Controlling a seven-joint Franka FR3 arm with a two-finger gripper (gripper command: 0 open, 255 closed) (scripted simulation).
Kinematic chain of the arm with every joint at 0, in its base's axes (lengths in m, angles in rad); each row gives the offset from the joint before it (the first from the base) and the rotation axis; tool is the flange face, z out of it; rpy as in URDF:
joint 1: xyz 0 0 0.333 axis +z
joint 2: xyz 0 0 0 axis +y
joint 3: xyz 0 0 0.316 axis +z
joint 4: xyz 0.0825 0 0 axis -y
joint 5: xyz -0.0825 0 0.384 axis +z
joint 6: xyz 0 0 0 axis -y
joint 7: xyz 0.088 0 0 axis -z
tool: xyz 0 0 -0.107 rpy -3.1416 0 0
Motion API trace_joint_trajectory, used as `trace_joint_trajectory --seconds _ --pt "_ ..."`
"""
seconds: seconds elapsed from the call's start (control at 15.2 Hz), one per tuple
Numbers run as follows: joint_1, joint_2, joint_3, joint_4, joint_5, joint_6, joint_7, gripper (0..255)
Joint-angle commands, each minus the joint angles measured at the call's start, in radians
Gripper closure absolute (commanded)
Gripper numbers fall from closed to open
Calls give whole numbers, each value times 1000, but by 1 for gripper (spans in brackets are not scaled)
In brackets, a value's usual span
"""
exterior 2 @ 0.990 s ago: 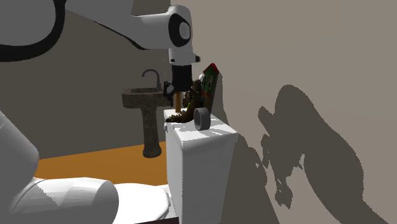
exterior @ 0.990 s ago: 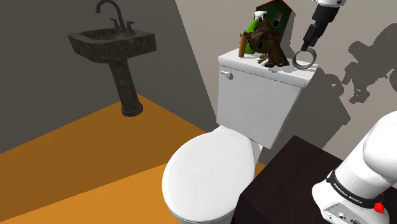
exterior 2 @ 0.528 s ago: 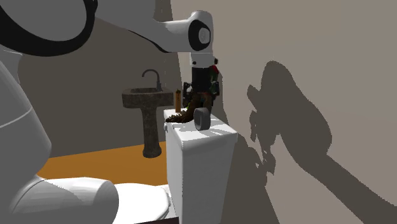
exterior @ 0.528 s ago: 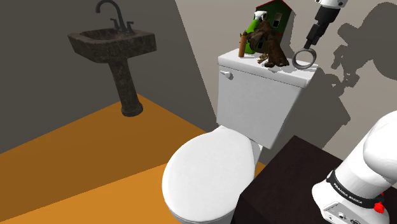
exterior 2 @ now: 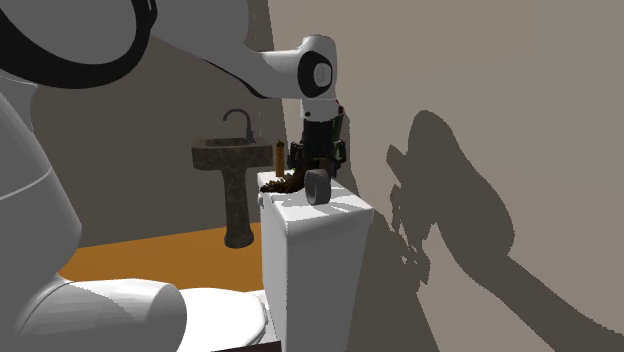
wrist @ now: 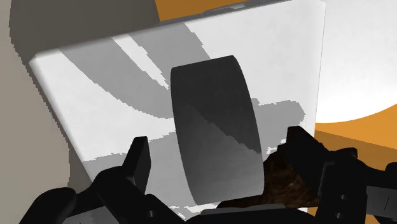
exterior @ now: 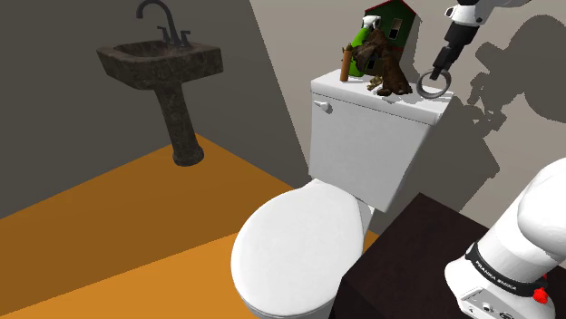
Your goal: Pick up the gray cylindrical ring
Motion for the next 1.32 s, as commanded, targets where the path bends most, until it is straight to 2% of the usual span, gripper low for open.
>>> trace_joint_trajectory --seconds 0.0,0.59,1.25 --pt "0 -1 0 -5 -1 4 0 255" --pt "0 1 -1 -4 0 5 -1 255" --pt "6 10 6 137 9 -129 0 255"
